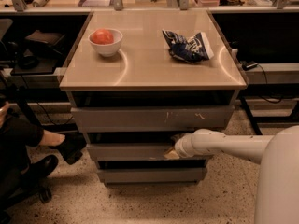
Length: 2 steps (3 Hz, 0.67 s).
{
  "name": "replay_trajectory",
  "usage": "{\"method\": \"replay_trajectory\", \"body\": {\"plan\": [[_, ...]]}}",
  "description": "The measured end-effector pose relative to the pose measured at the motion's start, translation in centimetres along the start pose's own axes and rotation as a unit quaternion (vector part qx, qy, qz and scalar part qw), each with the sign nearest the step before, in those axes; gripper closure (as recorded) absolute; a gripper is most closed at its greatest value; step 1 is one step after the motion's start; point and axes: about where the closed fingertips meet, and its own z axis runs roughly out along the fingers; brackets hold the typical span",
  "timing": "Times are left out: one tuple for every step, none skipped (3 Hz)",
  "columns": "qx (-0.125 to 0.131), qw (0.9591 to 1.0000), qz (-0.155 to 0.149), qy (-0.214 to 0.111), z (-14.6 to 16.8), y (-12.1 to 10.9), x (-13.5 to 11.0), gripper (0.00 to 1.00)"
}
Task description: Open middle drawer
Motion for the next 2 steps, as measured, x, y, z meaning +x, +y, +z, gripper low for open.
{"method": "replay_trajectory", "body": {"plan": [[0.0, 1.0, 0.0, 0.0, 0.0, 0.0, 0.0, 0.66], [0.0, 1.0, 0.0, 0.0, 0.0, 0.01, 0.0, 0.89]]}}
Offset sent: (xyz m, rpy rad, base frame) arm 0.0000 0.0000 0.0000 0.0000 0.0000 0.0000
